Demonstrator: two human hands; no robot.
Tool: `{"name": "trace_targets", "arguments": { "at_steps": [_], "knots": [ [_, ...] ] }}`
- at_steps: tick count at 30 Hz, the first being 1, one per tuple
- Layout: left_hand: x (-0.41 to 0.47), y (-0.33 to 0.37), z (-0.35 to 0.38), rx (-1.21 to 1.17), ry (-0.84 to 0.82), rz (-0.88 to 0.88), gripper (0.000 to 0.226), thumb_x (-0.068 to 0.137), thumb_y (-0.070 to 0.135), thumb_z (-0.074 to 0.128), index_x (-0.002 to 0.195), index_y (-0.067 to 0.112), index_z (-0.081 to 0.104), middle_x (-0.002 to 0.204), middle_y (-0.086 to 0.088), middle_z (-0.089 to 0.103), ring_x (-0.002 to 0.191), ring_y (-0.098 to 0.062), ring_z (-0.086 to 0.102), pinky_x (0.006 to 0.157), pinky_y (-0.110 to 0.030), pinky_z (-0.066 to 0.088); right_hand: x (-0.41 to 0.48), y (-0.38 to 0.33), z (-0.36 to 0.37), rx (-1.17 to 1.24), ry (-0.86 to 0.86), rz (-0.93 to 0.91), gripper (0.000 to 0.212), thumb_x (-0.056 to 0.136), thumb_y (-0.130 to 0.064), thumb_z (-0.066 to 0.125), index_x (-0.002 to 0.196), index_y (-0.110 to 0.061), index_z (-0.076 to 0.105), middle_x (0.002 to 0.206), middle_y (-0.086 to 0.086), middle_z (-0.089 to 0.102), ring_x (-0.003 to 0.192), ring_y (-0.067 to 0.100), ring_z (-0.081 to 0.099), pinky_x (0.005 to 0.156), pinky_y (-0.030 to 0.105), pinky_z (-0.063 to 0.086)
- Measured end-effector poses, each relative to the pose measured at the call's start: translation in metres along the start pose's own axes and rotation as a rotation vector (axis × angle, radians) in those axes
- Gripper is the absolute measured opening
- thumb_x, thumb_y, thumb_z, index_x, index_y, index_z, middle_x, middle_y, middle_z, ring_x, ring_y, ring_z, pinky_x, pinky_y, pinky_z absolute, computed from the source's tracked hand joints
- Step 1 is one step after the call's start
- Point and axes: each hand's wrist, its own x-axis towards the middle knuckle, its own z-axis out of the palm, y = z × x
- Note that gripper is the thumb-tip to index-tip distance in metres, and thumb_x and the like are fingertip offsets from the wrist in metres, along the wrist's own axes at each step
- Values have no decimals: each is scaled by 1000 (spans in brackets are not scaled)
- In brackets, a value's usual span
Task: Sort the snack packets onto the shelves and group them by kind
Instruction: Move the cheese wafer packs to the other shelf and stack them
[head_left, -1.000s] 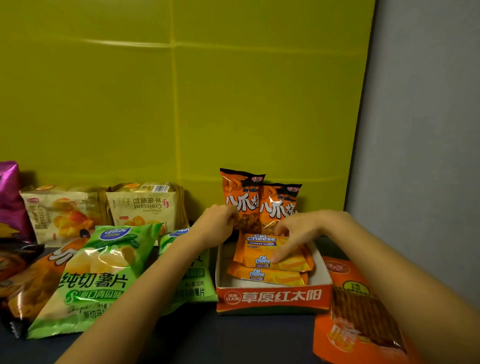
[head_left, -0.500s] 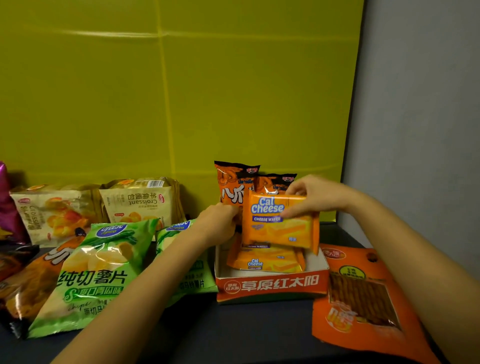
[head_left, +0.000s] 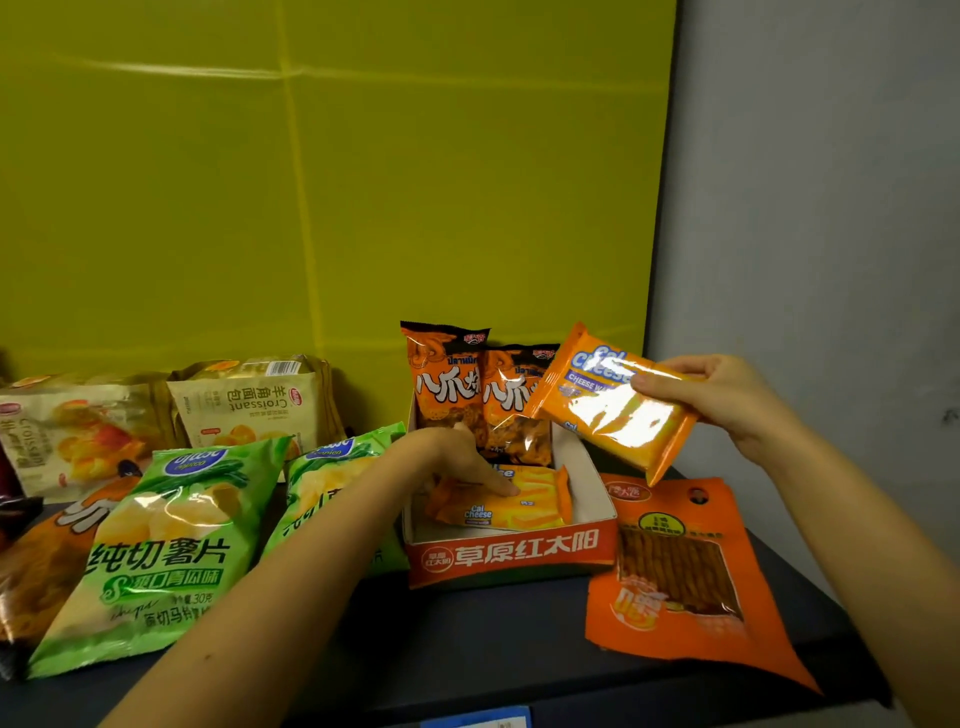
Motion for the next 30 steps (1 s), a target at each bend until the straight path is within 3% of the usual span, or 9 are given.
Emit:
{"name": "trace_targets", "arguments": {
  "at_steps": [3,9,12,15,18,20,24,28,30],
  "knots": [
    [4,-4,0,-84,20,-16,115,67,44,77,146,7,2,154,-14,20,139,-36,28,109,-49,35,-4,12,1,8,54,13,30,73,-23,75,98,-14,61,82,1,64,68,11,61,56,22,48],
    [9,-9,4,-264,45,-24,114,62,35,83,144,5,9,151,-14,26,138,-36,30,110,-48,35,-6,20,1,86,-2,110,30,77,-10,69,106,-10,62,80,6,64,67,15,59,58,24,45],
    [8,-9,1,-447,107,22,98,61,22,84,139,5,26,143,-15,40,124,-34,48,100,-45,45,-6,20,0,168,-11,125,27,78,-8,68,104,-9,60,81,7,64,71,15,60,62,24,46],
    [6,-8,-2,-646,131,101,68,65,12,81,123,4,47,126,-15,59,85,-24,63,66,-32,55,-7,22,4,309,36,139,20,78,-11,68,97,-8,60,81,7,67,70,16,64,64,27,53],
    [-3,-12,-6,-747,169,171,56,71,10,77,119,7,48,121,-14,61,92,-26,64,74,-37,56,-9,20,14,512,64,169,8,80,-14,66,85,-11,60,56,1,71,48,13,68,47,27,57],
    [-14,-16,-14,-819,249,260,51,74,7,74,119,7,49,119,-15,63,95,-28,65,80,-40,57,-11,16,18,578,61,143,7,83,-17,64,85,-12,60,50,-1,70,45,11,67,42,29,56],
    [-51,-35,-43,-991,489,468,39,80,1,66,115,9,51,91,-5,66,70,-15,64,50,-23,56,-9,-1,24,680,60,51,6,86,-24,61,89,-19,61,56,-6,72,50,9,69,41,30,55],
    [-98,-83,-73,-1096,725,448,26,79,2,67,97,16,55,88,-4,68,56,-5,67,53,-21,56,-9,-29,48,749,-15,17,8,86,-27,60,93,-23,61,60,-8,73,54,9,70,42,32,56],
    [-127,-113,-78,-1133,806,418,22,80,2,66,95,16,56,77,0,73,53,-5,67,51,-20,56,-12,-44,70,779,-96,25,2,88,-25,58,89,-23,59,57,-7,72,51,9,69,40,34,55]
  ]
}}
